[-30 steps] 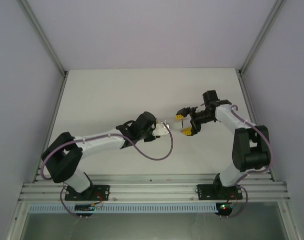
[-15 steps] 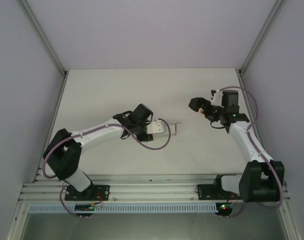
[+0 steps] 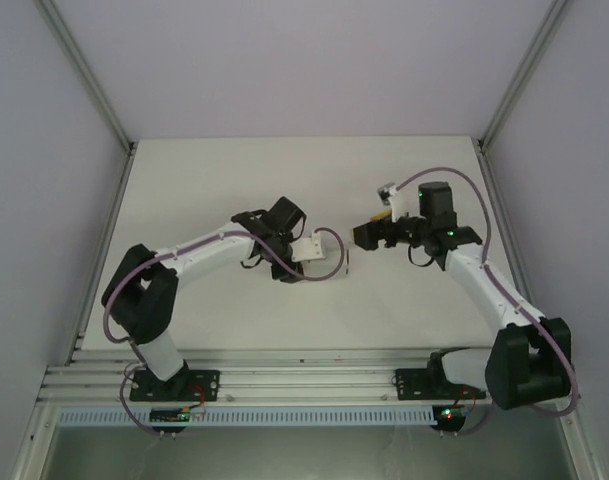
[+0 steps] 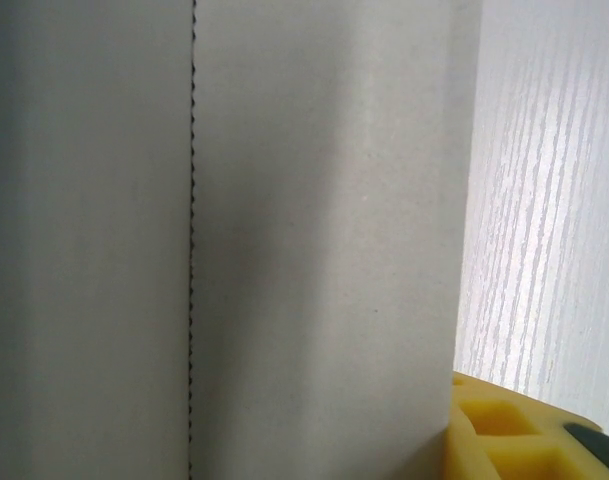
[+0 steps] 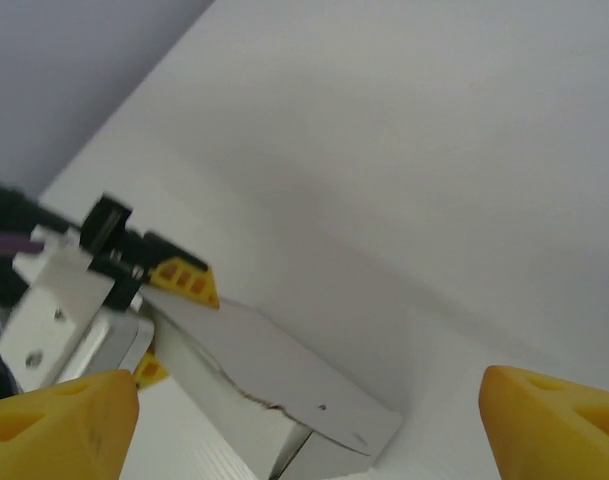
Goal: Assemble paper box
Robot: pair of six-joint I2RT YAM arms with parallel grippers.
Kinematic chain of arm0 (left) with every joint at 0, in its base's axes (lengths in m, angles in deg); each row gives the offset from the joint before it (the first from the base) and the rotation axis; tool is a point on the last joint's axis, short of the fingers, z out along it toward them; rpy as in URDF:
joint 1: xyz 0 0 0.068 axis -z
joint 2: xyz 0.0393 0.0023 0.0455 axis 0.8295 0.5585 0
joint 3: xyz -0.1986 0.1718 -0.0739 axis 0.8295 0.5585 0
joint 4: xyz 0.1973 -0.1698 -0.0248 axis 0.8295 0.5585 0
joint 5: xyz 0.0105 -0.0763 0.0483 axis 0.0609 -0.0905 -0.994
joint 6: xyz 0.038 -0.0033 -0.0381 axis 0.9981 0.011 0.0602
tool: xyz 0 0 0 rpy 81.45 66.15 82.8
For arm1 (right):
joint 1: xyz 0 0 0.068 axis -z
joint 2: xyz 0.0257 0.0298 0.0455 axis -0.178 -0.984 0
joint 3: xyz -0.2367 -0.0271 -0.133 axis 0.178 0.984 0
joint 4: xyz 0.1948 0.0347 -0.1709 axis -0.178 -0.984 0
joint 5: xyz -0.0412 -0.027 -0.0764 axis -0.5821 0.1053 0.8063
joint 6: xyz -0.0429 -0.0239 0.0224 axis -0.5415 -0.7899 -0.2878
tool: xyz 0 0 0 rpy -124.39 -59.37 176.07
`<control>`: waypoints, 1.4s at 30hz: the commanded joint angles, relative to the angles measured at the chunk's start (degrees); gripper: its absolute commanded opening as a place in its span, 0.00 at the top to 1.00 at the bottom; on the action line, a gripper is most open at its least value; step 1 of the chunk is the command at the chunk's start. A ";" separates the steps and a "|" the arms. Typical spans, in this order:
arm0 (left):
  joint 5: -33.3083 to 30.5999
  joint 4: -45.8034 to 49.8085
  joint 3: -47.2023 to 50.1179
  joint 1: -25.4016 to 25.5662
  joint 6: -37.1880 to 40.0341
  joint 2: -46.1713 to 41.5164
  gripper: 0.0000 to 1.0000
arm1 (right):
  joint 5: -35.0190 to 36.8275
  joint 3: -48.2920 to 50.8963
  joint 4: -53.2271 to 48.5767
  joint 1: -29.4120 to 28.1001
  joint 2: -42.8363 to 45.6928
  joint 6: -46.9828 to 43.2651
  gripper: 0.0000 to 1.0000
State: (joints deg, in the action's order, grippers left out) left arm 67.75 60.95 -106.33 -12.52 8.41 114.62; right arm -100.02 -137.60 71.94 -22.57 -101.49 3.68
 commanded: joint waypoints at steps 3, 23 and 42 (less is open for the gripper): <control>0.75 5.57 -3.50 -0.14 0.84 4.50 0.58 | 5.44 -2.54 -4.74 -3.15 -3.48 -8.84 0.18; 0.84 7.81 -7.46 -0.15 0.32 8.43 0.58 | 4.92 -3.79 -7.80 -4.05 -9.44 -12.50 0.70; 0.65 7.33 -9.26 -0.19 -1.31 9.38 0.57 | 2.96 -4.32 -8.23 -5.65 -8.24 0.28 0.99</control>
State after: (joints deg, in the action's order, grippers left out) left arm 68.36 67.77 -115.36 -12.56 7.84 121.24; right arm -94.60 -140.45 64.97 -26.66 -110.82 -0.76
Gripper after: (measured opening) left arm 0.429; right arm 0.062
